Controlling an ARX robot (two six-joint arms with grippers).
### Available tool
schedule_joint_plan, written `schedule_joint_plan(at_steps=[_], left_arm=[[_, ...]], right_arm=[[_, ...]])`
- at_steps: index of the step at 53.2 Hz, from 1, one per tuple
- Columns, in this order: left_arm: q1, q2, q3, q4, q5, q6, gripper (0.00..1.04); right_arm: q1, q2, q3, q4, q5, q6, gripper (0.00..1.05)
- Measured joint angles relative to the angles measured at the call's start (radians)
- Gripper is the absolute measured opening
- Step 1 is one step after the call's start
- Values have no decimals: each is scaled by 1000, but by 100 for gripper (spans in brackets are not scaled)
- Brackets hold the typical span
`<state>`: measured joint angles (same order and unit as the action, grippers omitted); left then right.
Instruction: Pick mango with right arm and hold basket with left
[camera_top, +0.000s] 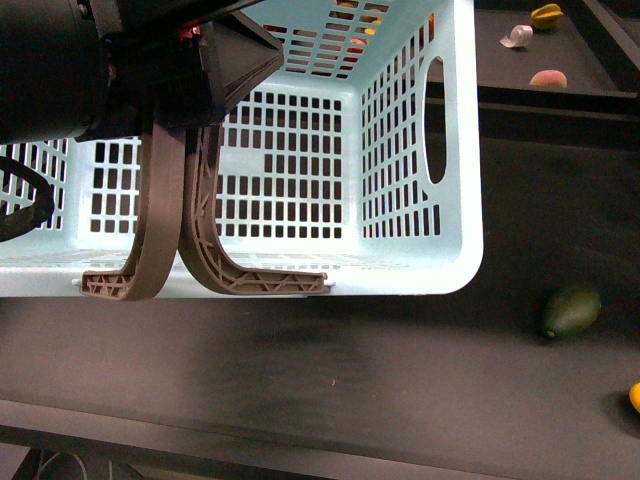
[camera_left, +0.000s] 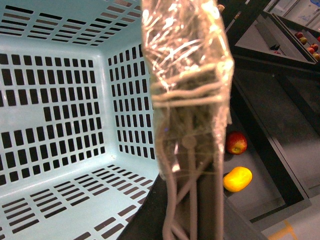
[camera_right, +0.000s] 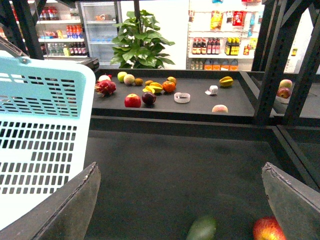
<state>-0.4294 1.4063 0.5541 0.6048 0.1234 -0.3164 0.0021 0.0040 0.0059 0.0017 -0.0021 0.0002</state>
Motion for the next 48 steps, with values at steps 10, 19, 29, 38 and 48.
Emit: schedule_joint_plan(at_steps=[10,19,29,38,48], left_arm=[[0,0,0,0,0,0,6],[0,0,0,0,0,0,6],[0,0,0,0,0,0,6],[0,0,0,0,0,0,6],[0,0,0,0,0,0,6]], right_arm=[[0,0,0,0,0,0,96],[0,0,0,0,0,0,96],[0,0,0,0,0,0,96],[0,0,0,0,0,0,96],[0,0,0,0,0,0,96]])
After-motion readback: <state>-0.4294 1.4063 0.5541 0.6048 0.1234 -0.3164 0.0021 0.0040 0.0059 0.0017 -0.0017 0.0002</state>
